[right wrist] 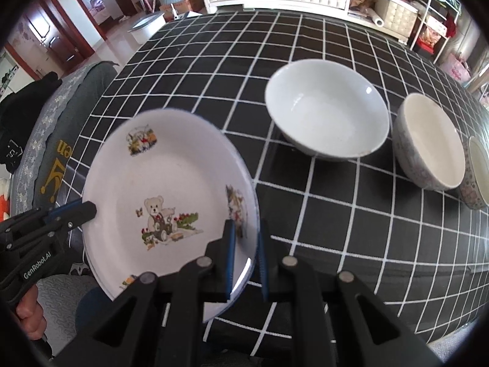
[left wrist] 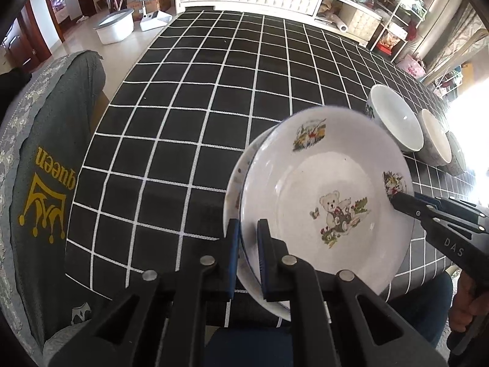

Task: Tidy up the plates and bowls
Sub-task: 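Lower the bear-print plate onto the plate stack and open the gripper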

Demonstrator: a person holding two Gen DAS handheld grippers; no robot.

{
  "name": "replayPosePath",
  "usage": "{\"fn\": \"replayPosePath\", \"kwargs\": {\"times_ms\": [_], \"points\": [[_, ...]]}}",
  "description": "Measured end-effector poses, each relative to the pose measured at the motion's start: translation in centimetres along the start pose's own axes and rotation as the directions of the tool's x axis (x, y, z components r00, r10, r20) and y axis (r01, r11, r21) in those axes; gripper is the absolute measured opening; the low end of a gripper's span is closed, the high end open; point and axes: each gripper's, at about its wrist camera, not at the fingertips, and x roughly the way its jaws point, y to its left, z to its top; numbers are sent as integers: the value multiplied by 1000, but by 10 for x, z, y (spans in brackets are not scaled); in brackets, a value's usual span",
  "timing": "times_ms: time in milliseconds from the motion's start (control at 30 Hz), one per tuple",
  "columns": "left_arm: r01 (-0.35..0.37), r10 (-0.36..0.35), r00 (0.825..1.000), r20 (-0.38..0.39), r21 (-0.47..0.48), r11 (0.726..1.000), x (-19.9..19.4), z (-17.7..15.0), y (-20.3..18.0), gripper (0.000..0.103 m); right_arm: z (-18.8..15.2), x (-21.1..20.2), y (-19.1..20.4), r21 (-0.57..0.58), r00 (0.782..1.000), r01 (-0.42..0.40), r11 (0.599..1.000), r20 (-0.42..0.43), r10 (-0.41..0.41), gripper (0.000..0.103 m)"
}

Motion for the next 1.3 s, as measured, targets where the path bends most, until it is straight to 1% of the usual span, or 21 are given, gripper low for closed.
{"fn": "replayPosePath", "kwargs": {"times_ms": [67,133,300,500,667,767,800,833,867,900,967,1000,1033,1067,1100,1133,1167,1233,1267,1300], "points": [[0,0,1000,-8,3,1000,3,-1,-2,10,-3,7,-3,13,1000,-7,1000,-30,8,18],[-24,24,1000,13,18,1000,1,-2,-5,10,-6,8,-4,16,999,-23,1000,-32,24,18],[0,0,1000,8,-2,1000,0,-1,0,10,-7,10,2,4,999,-5,1000,-35,5,18],[-12,12,1000,17,12,1000,-2,-2,-2,10,-6,11,1,3,999,-11,1000,-39,12,19],[-12,12,1000,21,-5,1000,-5,-4,0,10,-7,7,0,-3,1000,-10,1000,-24,10,19],[-40,39,998,51,10,999,-13,-6,-1,10,-9,1,-4,-5,1000,-6,1000,5,6,19],[-42,41,997,58,17,999,-16,-7,-2,12,-9,-1,-4,-6,1000,-2,1000,12,2,21],[-39,37,997,62,21,999,-18,-8,-3,16,-9,-3,-5,-7,1000,5,1000,18,-5,26],[-37,36,997,63,21,999,-20,-8,-4,17,-11,-6,-5,-9,999,14,1000,29,-14,29],[-38,36,997,68,20,999,-22,-8,-5,17,-12,-10,-6,-16,999,23,1000,42,-22,34],[-34,32,996,78,21,999,-27,-8,-9,17,-14,-18,-7,-27,997,40,999,69,-38,36],[-33,31,996,85,22,999,-31,-9,-12,17,-15,-24,-7,-32,995,51,998,86,-48,38],[-30,27,995,92,24,999,-34,-9,-15,17,-16,-29,-8,-34,993,59,998,102,-55,45],[-26,23,995,97,28,999,-37,-9,-18,19,-17,-36,-8,-34,990,69,997,123,-64,49],[-21,18,994,105,34,999,-41,-10,-23,23,-19,-44,-9,-32,986,81,996,149,-76,56],[-17,12,993,117,42,999,-46,-10,-28,26,-21,-52,-10,-28,980,92,995,179,-85,60],[-12,6,992,126,49,999,-50,-11,-32,27,-21,-59,-11,-24,975,97,995,202,-90,62],[-5,-4,990,144,65,998,-59,-12,-41,28,-24,-75,-14,-15,967,92,996,241,-86,73],[0,-11,988,156,73,997,-65,-12,-46,30,-26,-84,-16,-13,963,84,996,258,-78,75],[2,-15,986,164,78,997,-69,-12,-50,35,-26,-90,-16,-11,959,82,997,271,-76,76]]}}
